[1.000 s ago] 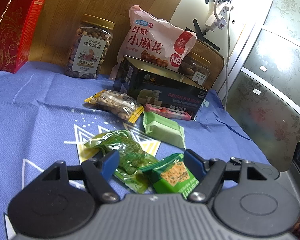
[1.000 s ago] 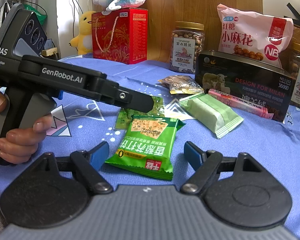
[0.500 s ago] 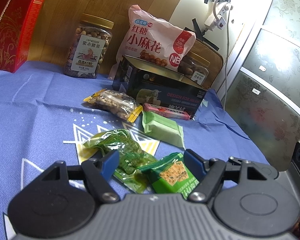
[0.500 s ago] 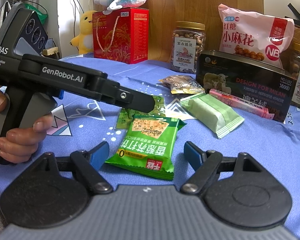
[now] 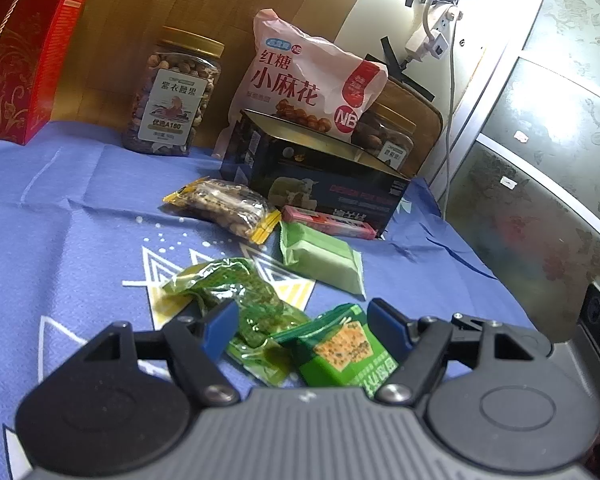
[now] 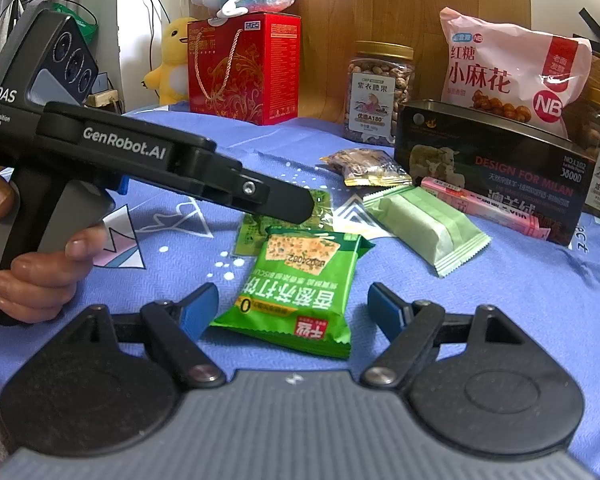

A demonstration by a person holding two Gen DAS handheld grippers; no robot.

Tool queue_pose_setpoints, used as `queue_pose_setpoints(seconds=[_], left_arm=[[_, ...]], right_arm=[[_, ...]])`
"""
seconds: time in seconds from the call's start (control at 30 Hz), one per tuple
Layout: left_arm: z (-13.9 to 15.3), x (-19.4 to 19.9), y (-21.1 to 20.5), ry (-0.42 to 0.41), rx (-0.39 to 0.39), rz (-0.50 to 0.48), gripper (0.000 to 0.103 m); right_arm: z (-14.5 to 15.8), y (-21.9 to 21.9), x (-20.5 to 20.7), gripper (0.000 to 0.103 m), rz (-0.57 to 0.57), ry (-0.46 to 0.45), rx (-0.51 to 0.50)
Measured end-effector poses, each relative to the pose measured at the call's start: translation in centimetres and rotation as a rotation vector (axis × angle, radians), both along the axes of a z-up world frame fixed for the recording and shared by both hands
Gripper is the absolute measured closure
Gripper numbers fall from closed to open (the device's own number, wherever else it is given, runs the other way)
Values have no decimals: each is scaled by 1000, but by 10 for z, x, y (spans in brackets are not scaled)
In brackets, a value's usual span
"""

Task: Organize snacks
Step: 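Close the left gripper on the green cracker pack and lift it, then carry the cracker pack into the black tin box and open the left gripper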

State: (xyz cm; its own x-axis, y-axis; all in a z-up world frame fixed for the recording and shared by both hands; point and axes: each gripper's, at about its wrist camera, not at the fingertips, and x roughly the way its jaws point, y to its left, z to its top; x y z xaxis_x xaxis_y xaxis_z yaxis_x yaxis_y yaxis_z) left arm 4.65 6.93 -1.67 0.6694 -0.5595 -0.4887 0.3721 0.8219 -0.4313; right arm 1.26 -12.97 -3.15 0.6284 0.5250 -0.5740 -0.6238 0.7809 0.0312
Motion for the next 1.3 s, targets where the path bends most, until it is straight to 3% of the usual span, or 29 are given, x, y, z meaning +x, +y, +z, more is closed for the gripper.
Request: queue_pose_setpoints(seconds=[0.4,0.53,0.83,1.0,1.07,1.3], left_arm=[[0,0,0,1,-2,-3,30],[0,0,0,4,-9,-15,30],[0,-1,-3,12,-51,-96,30],[-2,1,1,43,-104,-129,25],[-2,2,-1,50,-103,-136,25],[2,-7,1,88,-95,-131,25]], right_arm=[[0,0,0,20,4,-1,-4],[0,2,-2,33,30,-5,-17],[1,4,-11,42,59,-55,-34],[2,3,-9,39,45,-49,-33],[1,1,-5,29,35,-12,-24],[0,-4,-13,29,46,1,-19]])
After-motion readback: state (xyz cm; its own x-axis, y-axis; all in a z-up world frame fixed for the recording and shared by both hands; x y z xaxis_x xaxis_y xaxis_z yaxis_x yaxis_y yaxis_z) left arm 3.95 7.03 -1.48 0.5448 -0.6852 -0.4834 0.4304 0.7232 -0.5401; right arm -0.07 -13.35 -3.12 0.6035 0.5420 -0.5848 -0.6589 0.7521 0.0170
